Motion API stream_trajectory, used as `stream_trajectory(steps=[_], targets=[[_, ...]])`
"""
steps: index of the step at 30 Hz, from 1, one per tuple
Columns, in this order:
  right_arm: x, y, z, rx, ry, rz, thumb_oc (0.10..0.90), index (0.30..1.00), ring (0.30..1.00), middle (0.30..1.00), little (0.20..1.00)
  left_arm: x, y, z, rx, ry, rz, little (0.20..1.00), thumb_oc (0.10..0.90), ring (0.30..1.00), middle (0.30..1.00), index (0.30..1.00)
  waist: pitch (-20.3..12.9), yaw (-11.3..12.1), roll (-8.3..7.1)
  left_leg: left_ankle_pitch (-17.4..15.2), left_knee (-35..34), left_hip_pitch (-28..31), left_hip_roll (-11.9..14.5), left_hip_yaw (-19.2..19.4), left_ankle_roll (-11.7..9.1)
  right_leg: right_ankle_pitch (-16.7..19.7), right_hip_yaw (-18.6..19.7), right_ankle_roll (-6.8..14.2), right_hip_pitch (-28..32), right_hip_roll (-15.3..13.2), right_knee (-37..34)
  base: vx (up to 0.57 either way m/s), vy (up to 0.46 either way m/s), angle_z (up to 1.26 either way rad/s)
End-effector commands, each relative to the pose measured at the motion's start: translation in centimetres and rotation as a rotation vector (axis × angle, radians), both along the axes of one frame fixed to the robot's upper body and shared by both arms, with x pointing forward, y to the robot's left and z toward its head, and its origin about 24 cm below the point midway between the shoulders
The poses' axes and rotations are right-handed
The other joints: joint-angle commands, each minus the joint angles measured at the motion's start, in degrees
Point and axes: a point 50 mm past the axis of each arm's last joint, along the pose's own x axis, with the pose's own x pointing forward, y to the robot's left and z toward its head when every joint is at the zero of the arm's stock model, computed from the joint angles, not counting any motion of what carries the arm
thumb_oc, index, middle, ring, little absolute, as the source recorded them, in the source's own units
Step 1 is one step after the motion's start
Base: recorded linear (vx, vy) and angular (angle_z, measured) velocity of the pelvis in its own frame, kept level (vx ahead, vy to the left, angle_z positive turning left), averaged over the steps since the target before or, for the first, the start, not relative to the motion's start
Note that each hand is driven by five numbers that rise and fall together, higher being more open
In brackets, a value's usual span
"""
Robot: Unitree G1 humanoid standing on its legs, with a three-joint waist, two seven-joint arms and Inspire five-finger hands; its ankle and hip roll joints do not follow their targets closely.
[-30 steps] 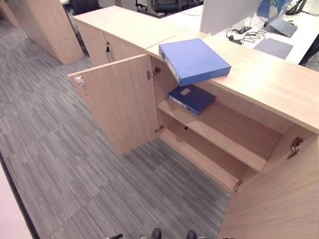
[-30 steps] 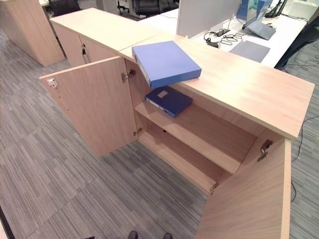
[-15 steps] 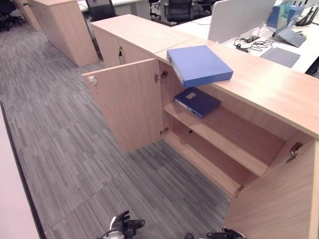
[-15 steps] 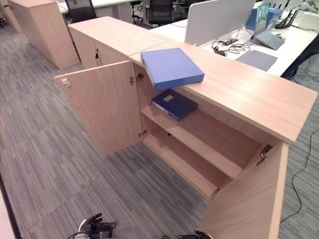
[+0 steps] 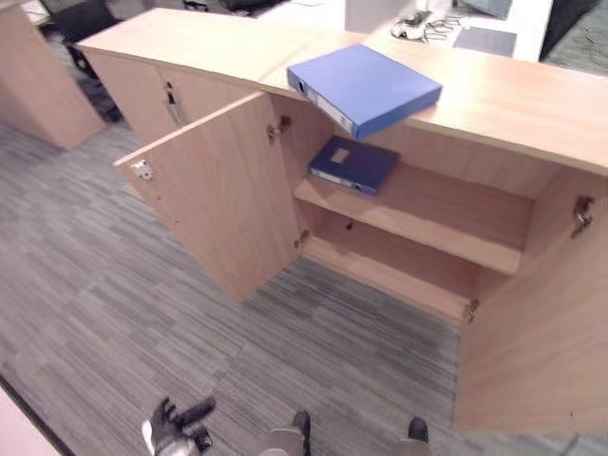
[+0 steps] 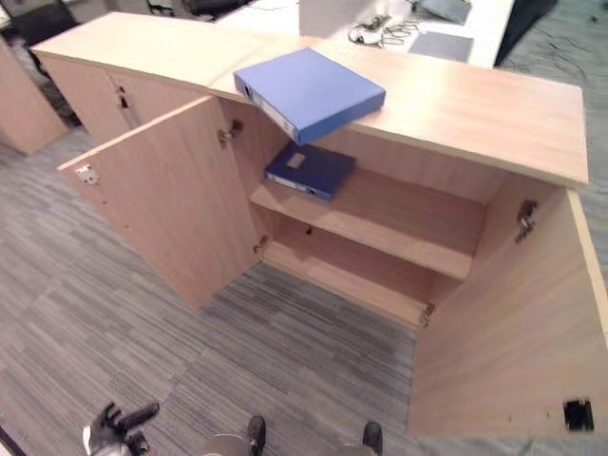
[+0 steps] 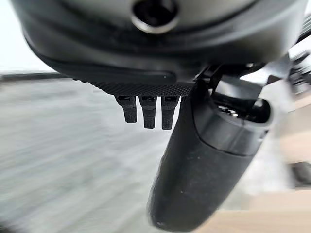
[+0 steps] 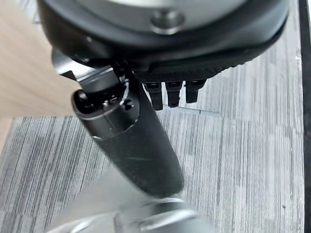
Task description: Put the empty folder in the office cabinet
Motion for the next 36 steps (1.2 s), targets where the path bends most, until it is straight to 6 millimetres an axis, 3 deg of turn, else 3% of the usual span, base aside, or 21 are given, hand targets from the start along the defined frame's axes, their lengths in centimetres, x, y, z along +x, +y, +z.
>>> stream_trajectory(steps=[1, 2, 5, 6, 7, 8, 9, 11, 13, 14, 15, 18, 21, 23, 26, 27, 29, 34, 36], targets=[[3.7, 0.5, 0.4, 0.016, -0.131, -0.004, 0.8, 0.9, 0.9, 0.9, 0.9, 2.4, 2.9, 4.0, 0.168, -0.171, -0.005, 0.9, 0.8, 0.9, 0.9, 0.9, -1.6, 0.5, 0.52, -0.5, -10.2, 4.5, 4.8, -1.6, -3.0, -0.7, -1.6, 15.5, 7.3, -2.0, 6.3, 0.01, 0.207, -1.08], [3.8, 0.8, 0.4, 0.026, -0.138, -0.001, 0.8, 0.9, 0.9, 0.9, 0.9, 2.8, 3.1, 4.4, 0.19, -0.182, -0.028, 0.9, 0.8, 0.9, 0.9, 0.9, -1.3, -0.1, 0.13, 0.7, -11.4, 5.1, 3.4, -0.4, -1.6, -1.2, 0.1, 14.5, 5.8, -0.1, 7.5, 0.01, 0.179, -0.68], [4.2, 1.3, 0.3, 0.04, -0.163, -0.02, 0.8, 0.9, 0.9, 0.9, 0.9, 3.5, 2.6, 4.7, 0.198, -0.199, -0.06, 0.9, 0.8, 0.9, 0.9, 0.9, -0.5, -1.1, -0.02, 0.0, -12.8, 7.1, 2.0, 0.7, -0.8, -2.8, 2.7, 14.1, 4.6, 4.1, 6.9, 0.05, 0.111, -0.45], [4.2, 1.3, 0.3, 0.04, -0.163, -0.02, 0.8, 0.9, 0.9, 0.9, 0.9, 3.5, 2.6, 4.7, 0.198, -0.199, -0.06, 0.9, 0.8, 0.9, 0.9, 0.9, -0.5, -1.1, -0.01, 0.0, -12.8, 7.1, 2.0, 0.7, -0.8, -2.8, 2.7, 14.1, 4.6, 4.1, 6.9, 0.06, 0.032, -0.33], [4.7, 1.4, 0.4, 0.039, -0.185, -0.03, 0.8, 0.9, 0.9, 0.9, 0.9, 3.9, 2.1, 4.8, 0.186, -0.211, -0.07, 0.9, 0.8, 0.9, 0.9, 0.9, 1.1, -2.1, 0.15, -0.7, -13.5, 8.9, 1.5, 1.4, -0.4, -1.8, 3.9, 14.2, 1.3, 7.3, 5.6, 0.06, 0.024, -0.26], [4.9, 1.4, 0.5, 0.035, -0.187, -0.023, 0.8, 0.9, 0.9, 0.9, 0.9, 3.8, 2.0, 4.8, 0.182, -0.214, -0.072, 0.9, 0.8, 0.9, 0.9, 0.9, 1.6, -2.5, 0.18, -1.0, -13.8, 9.8, 1.2, 1.6, -0.2, -0.8, 4.2, 14.4, 0.1, 8.7, 4.1, 0.19, 0.002, -0.56], [5.0, 1.6, 0.4, 0.04, -0.184, -0.003, 0.8, 0.9, 0.9, 0.9, 0.9, 3.8, 1.5, 4.5, 0.162, -0.209, -0.079, 0.9, 0.8, 0.9, 0.9, 0.9, 2.5, -3.3, -0.03, -1.6, -15.2, 12.5, 0.6, 2.0, 0.2, 2.0, 4.4, 15.3, -3.5, 11.3, 0.9, 0.16, -0.016, -0.56], [4.9, 1.8, 0.3, 0.045, -0.174, 0.013, 0.8, 0.9, 0.9, 0.9, 0.9, 4.1, 1.2, 4.5, 0.158, -0.209, -0.106, 0.9, 0.8, 0.9, 0.9, 0.9, 3.1, -4.1, -0.25, -2.0, -16.4, 14.4, 0.4, 2.3, 0.2, 3.2, 3.9, 16.1, -5.5, 12.9, -1.3, 0.33, -0.137, -0.79], [3.5, 1.7, 0.1, 0.04, -0.136, 0.003, 0.8, 0.9, 0.9, 0.9, 0.9, 4.7, 0.0, 4.3, 0.135, -0.213, -0.165, 0.9, 0.8, 0.9, 0.9, 0.9, 2.4, -5.0, -1.02, -2.5, -18.8, 17.1, 0.3, 1.4, -0.2, 3.1, 5.5, 15.4, -4.4, 14.1, -1.7, 0.42, -0.239, -0.02], [3.1, 1.6, 0.0, 0.036, -0.125, 0.0, 0.8, 0.9, 0.9, 0.9, 0.9, 4.9, -0.4, 4.2, 0.123, -0.221, -0.175, 0.9, 0.8, 0.9, 0.9, 0.9, 2.2, -5.1, -0.95, -2.6, -19.4, 17.6, 0.7, 1.3, -0.5, 2.8, 5.4, 14.9, -4.4, 14.3, -1.1, 0.43, -0.326, 0.68], [2.5, 1.2, 0.0, 0.016, -0.094, -0.01, 0.8, 0.9, 0.9, 0.9, 0.9, 5.3, -1.5, 3.8, 0.078, -0.228, -0.175, 0.9, 0.8, 0.9, 0.9, 0.9, 1.5, -6.0, -0.78, -3.2, -19.8, 18.8, 2.8, 1.1, -1.8, 1.5, 4.9, 14.1, -5.0, 14.9, 1.5, 0.51, -0.43, 0.79], [2.4, 0.9, 0.1, -0.006, -0.073, 0.039, 0.8, 0.9, 0.9, 0.9, 0.9, 5.8, -2.8, 3.1, 0.004, -0.236, -0.175, 0.9, 0.8, 0.9, 0.9, 0.9, 1.2, -6.8, -1.39, -5.3, -10.7, 15.9, 5.9, 1.1, -3.8, -1.8, 4.3, 12.2, -2.8, 15.8, 3.1, 0.34, -0.338, 0.45], [3.6, 0.5, 0.5, -0.037, -0.097, 0.1, 0.8, 0.9, 0.9, 0.9, 0.9, 6.2, -3.3, 3.4, 0.003, -0.245, -0.22, 0.9, 0.8, 0.9, 0.9, 0.9, 2.8, -5.7, -2.46, -2.1, 3.1, 10.0, 7.3, 0.8, -4.3, -3.6, 3.8, 10.0, 0.5, 16.8, 2.5, 0.15, -0.233, 0.05], [5.2, 0.2, 0.9, -0.059, -0.143, 0.132, 0.8, 0.9, 0.9, 0.9, 0.9, 6.1, -3.3, 3.5, 0.016, -0.244, -0.238, 0.9, 0.8, 0.9, 0.9, 0.9, 3.2, -4.6, -3.5, 0.9, 5.3, 6.3, 8.4, 0.3, -3.4, -5.2, 4.1, 9.2, 2.9, 17.1, 1.8, 0.19, -0.157, -0.02], [6.1, 0.0, 1.3, -0.07, -0.174, 0.157, 0.8, 0.9, 0.9, 0.9, 0.9, 6.1, -3.2, 3.8, 0.032, -0.243, -0.261, 0.9, 0.8, 0.9, 0.9, 0.9, 3.0, -3.7, -4.44, 1.5, -1.4, 5.4, 9.6, 0.0, -3.7, -6.5, 4.5, 9.5, 4.5, 16.2, 1.4, 0.23, -0.004, -0.03], [6.1, -0.1, 1.3, -0.074, -0.171, 0.167, 0.8, 0.9, 0.9, 0.9, 0.9, 6.0, -3.2, 3.6, 0.04, -0.226, -0.277, 0.9, 0.8, 0.9, 0.9, 0.9, 2.9, -3.1, -4.16, 6.8, -8.5, 3.0, 11.3, -1.2, -5.3, -7.3, 4.2, 9.8, 5.8, 16.1, 1.0, 0.24, 0.093, 0.01], [5.8, -0.5, 1.3, -0.086, -0.152, 0.171, 0.8, 0.9, 0.9, 0.9, 0.9, 5.9, -3.3, 3.6, 0.041, -0.217, -0.29, 0.9, 0.8, 0.9, 0.9, 0.9, 3.0, -1.9, -2.88, 13.1, -17.5, 0.1, 12.4, -3.8, -7.1, -8.9, 4.6, 9.9, 8.4, 16.5, 0.7, 0.29, 0.142, 0.2], [5.0, -0.7, 1.2, -0.085, -0.112, 0.18, 0.8, 0.9, 0.9, 0.9, 0.9, 5.8, -3.5, 3.5, 0.044, -0.209, -0.3, 0.9, 0.8, 0.9, 0.9, 0.9, 3.0, -0.5, -1.79, 14.4, -21.0, -3.5, 13.7, -5.8, -8.9, -11.2, 5.9, 10.4, 12.1, 16.1, 0.8, 0.28, 0.189, -0.13], [3.7, -0.8, 0.9, -0.069, -0.074, 0.179, 0.8, 0.9, 0.9, 0.9, 0.9, 4.7, -3.3, 3.0, 0.043, -0.183, -0.304, 0.9, 0.8, 0.9, 0.9, 0.9, 1.4, 0.7, -0.97, 15.3, -18.5, -3.1, 15.3, -6.9, -9.9, -12.1, 7.0, 12.3, 15.7, 13.8, 0.3, 0.48, 0.467, -0.3]])
